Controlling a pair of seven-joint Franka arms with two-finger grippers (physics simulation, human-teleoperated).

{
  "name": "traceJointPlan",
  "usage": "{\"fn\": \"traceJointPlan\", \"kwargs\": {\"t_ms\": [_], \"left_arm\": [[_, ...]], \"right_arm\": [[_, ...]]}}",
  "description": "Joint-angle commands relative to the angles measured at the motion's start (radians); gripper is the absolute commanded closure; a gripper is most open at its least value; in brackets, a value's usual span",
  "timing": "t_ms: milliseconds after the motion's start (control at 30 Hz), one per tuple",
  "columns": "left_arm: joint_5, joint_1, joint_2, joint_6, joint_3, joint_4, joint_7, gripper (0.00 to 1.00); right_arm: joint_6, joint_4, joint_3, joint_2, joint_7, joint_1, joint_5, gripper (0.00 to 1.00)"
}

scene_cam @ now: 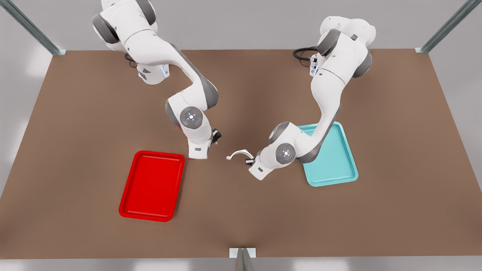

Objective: Take the drainage pipe clamp from the left arm, pass it to the right arm, and place it in the plate on the right side

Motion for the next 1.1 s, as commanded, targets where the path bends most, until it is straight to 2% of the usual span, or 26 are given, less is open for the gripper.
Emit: {"fn": "traceJointPlan", "kwargs": {"t_ms": [0, 133, 200, 367, 467, 600, 800, 1067], "left_arm": [[-0.003, -0.016, 0.005, -0.018, 0.000, 0.022, -0.622, 0.79], [0.003, -0.069, 0.031, -0.020, 0.005, 0.065, -0.620, 0.79], [0.014, -0.072, 0.031, -0.021, 0.005, 0.065, -0.619, 0.79], [0.012, -0.072, 0.029, -0.021, 0.003, 0.063, -0.619, 0.79], [0.012, -0.072, 0.031, -0.021, 0.005, 0.063, -0.619, 0.79], [0.014, -0.070, 0.032, -0.015, 0.005, 0.065, -0.619, 0.79], [0.012, -0.070, 0.035, -0.016, 0.005, 0.065, -0.619, 0.79], [0.012, -0.070, 0.032, -0.018, 0.005, 0.065, -0.619, 0.79]], "right_arm": [[0.323, 0.002, 0.001, 0.028, -0.505, 0.020, -0.004, 0.00], [0.464, -0.001, 0.000, 0.056, -0.726, 0.022, -0.004, 0.00], [0.464, -0.006, 0.001, 0.055, -0.844, 0.022, -0.004, 0.00], [0.432, -0.035, 0.001, 0.007, -0.913, 0.002, 0.005, 0.00], [0.388, -0.064, 0.036, 0.002, -1.008, 0.000, 0.010, 0.00], [0.386, -0.069, 0.038, 0.009, -1.212, 0.011, 0.008, 0.00], [0.384, -0.125, 0.038, -0.018, -1.281, 0.002, 0.012, 0.00], [0.404, -0.115, 0.036, 0.041, -1.268, 0.017, 0.012, 0.00]]}}
